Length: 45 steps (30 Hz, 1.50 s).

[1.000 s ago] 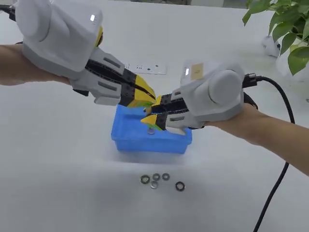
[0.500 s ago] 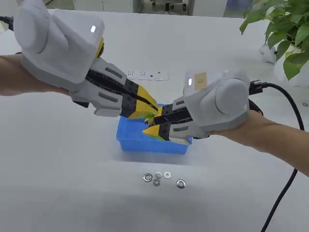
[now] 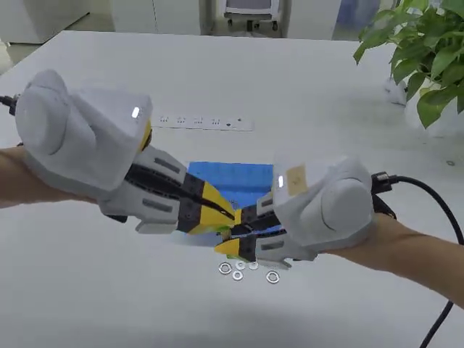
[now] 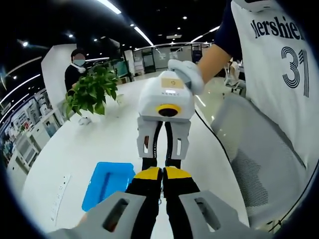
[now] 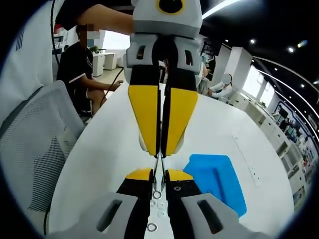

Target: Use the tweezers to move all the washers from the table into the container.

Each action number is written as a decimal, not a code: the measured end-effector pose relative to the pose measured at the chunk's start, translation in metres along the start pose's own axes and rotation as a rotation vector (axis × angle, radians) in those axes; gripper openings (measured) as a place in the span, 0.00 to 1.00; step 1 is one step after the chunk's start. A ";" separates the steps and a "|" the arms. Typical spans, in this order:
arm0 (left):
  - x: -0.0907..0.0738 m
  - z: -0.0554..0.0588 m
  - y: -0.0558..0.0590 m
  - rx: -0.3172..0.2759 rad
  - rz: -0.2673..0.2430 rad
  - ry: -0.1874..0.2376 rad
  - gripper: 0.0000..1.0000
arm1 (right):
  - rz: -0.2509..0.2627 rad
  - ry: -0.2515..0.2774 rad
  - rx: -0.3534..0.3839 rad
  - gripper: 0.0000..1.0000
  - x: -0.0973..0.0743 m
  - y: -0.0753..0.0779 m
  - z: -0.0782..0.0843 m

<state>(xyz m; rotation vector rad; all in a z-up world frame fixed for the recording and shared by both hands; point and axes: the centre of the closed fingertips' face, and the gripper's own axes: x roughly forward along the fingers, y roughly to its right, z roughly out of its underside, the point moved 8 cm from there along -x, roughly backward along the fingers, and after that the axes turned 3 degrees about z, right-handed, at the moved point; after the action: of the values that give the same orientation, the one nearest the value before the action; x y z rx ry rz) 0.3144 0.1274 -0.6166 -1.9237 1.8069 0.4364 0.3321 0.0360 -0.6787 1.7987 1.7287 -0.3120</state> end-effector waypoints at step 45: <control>0.022 0.048 -0.010 -0.134 -0.025 0.006 0.05 | 0.040 0.000 0.130 0.11 0.033 -0.003 0.041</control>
<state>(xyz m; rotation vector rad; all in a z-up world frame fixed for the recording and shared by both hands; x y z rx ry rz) 0.3304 0.1344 -0.6671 -2.0365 1.7965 0.5563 0.3425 0.0390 -0.7299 1.9230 1.7048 -0.4166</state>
